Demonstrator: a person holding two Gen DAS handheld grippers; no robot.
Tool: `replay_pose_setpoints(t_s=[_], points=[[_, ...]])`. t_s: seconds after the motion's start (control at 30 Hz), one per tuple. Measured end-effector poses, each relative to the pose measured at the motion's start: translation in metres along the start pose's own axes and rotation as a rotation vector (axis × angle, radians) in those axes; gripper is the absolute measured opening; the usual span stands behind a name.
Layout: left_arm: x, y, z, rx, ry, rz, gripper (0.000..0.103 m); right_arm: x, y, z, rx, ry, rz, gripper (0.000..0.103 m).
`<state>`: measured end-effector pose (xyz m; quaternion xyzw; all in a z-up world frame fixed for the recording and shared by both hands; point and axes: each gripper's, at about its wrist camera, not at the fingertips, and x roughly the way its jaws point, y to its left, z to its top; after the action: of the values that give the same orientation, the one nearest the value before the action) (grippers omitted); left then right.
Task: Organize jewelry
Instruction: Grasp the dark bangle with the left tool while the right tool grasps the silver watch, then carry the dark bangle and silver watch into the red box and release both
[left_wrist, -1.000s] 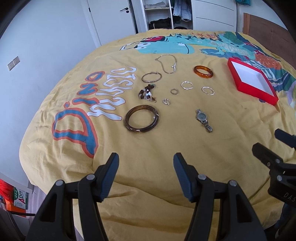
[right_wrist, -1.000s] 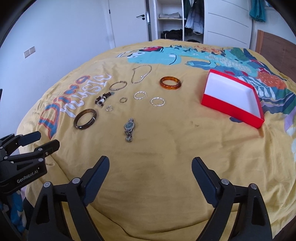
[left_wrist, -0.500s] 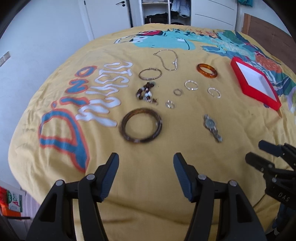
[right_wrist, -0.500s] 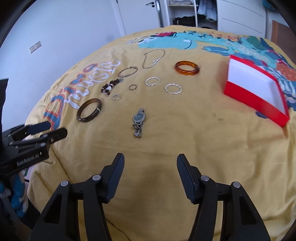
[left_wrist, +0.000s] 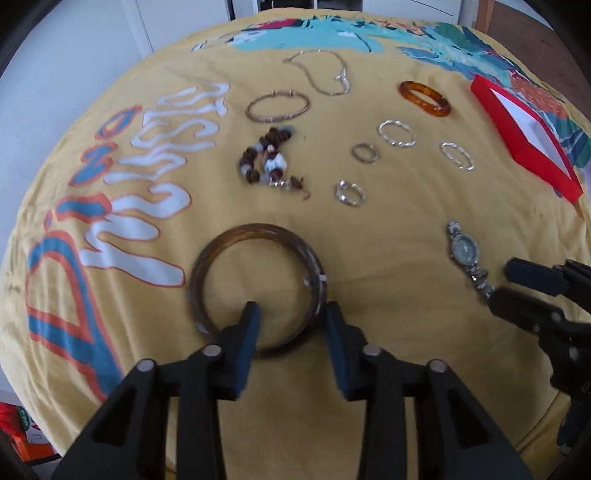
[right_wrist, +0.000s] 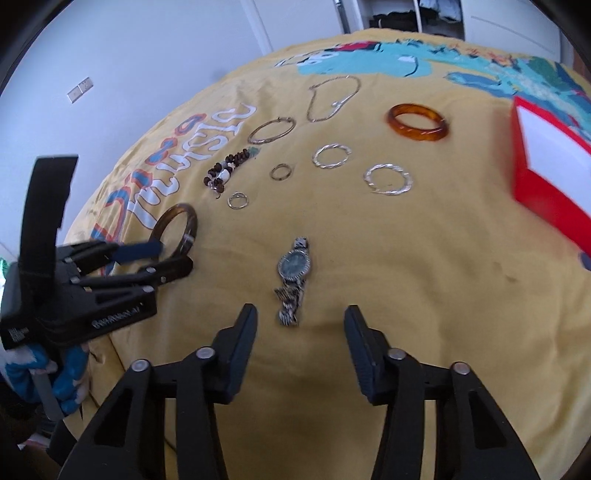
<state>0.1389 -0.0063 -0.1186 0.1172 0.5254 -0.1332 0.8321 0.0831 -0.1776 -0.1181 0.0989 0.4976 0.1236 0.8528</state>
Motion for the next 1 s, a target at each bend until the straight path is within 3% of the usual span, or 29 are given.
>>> replay_pose_setpoints(t_s=[0.23,0.3,0.33,0.37,0.5,1.0], points=[[0.004,-0.001,-0.001,0.012,-0.015,-0.015,0.016,0.029,0.002,0.017,-0.003,0.019,0.017,0.041],[0.005,-0.001,0.000,0.011,-0.018,-0.016,0.012,0.034,0.004,0.022,-0.011,0.017,0.009,0.036],[0.005,-0.002,0.000,0.014,-0.019,-0.015,0.011,0.036,0.005,0.023,-0.020,0.019,0.002,0.026],[0.005,-0.003,0.000,0.018,-0.020,-0.013,0.009,0.039,0.006,0.024,-0.032,0.022,-0.010,0.024],[0.001,-0.006,0.002,0.020,-0.030,-0.002,0.009,0.039,0.007,0.024,-0.046,0.023,-0.017,0.024],[-0.067,-0.022,0.020,-0.025,-0.130,-0.076,0.007,-0.061,-0.012,0.012,0.021,-0.145,-0.029,0.023]])
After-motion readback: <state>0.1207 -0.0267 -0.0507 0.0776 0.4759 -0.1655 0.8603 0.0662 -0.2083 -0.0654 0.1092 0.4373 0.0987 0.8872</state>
